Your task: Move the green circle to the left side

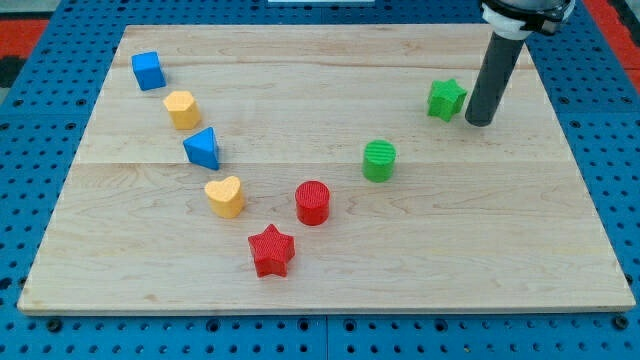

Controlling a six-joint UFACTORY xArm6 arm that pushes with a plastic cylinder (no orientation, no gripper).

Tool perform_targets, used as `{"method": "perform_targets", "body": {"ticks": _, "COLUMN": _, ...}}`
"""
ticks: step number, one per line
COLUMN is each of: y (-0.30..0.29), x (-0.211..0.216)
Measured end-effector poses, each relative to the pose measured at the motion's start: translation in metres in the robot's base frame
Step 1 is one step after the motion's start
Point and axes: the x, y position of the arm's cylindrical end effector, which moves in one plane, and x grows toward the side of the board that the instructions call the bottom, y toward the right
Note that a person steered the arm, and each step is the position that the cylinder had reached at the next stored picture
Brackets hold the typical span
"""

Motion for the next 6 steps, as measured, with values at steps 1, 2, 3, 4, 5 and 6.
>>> {"method": "perform_targets", "body": {"ticks": 1, "y": -0.087, "x": -0.037}}
{"method": "perform_targets", "body": {"ticks": 2, "y": -0.097, "x": -0.043}}
{"method": "perform_targets", "body": {"ticks": 3, "y": -0.064, "x": -0.069}}
{"method": "perform_targets", "body": {"ticks": 4, "y": -0.022, "x": -0.021}}
{"method": "perform_targets", "body": {"ticks": 5, "y": -0.006, "x": 0.051}}
{"method": "perform_targets", "body": {"ticks": 6, "y": -0.068, "x": 0.076}}
